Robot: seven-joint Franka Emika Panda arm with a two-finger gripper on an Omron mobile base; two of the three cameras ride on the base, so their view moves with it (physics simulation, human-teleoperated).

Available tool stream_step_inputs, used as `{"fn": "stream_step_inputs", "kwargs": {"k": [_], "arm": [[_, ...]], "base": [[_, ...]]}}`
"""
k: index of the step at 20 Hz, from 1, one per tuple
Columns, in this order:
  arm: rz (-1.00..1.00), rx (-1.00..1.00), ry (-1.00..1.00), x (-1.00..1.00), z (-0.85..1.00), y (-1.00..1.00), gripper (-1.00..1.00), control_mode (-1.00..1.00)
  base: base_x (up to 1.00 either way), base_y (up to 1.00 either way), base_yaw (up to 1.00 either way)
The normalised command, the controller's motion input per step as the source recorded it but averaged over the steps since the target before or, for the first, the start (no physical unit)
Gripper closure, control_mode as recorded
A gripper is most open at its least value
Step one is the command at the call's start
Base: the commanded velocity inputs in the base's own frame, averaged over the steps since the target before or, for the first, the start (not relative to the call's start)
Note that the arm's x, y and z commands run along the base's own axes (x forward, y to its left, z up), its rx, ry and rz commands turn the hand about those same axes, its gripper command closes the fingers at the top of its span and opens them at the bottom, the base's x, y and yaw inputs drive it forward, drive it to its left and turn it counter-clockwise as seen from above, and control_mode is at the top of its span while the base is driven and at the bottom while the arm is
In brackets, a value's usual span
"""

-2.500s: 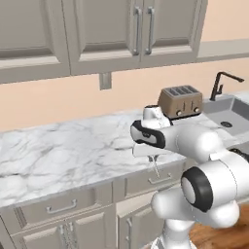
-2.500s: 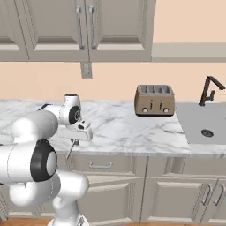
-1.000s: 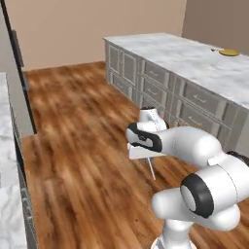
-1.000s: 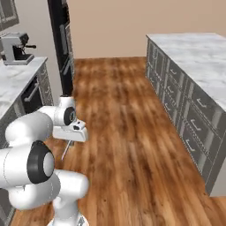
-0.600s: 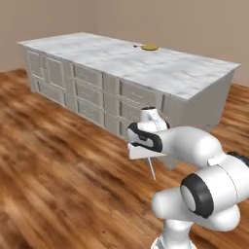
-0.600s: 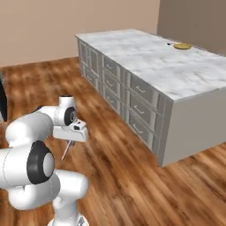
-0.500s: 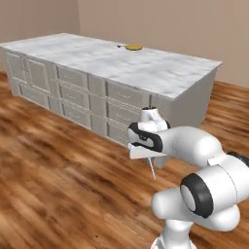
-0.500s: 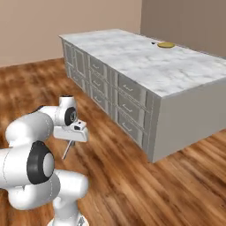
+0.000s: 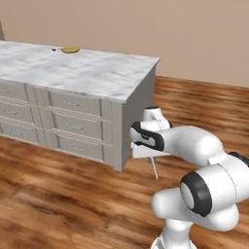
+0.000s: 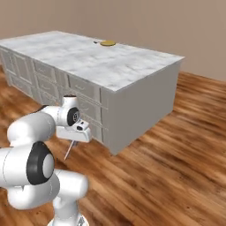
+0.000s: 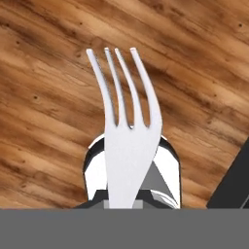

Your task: Take the fork and place it on the left side of the plate. Then take the spoon and place it on the right side of the plate. Make sure they're directly next to the plate.

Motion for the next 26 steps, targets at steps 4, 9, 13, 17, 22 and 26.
{"fn": "stream_step_inputs", "kwargs": {"k": [4,9,13,17,22,26], "arm": [[0.00,0.00,0.00,0.00,0.00,0.00,1.00,1.00],[0.00,0.00,0.00,0.00,0.00,0.00,1.00,1.00],[0.00,0.00,0.00,0.00,0.00,0.00,1.00,1.00],[0.00,0.00,0.00,0.00,0.00,0.00,1.00,1.00],[0.00,0.00,0.00,0.00,0.00,0.00,1.00,1.00],[0.00,0.00,0.00,0.00,0.00,0.00,1.00,1.00]], "base": [[0.51,-0.25,-0.29],[0.72,-0.17,-0.14],[0.78,-0.18,-0.08],[0.79,-0.23,-0.04],[0.76,-0.22,-0.06],[0.77,-0.22,-0.04]]}}
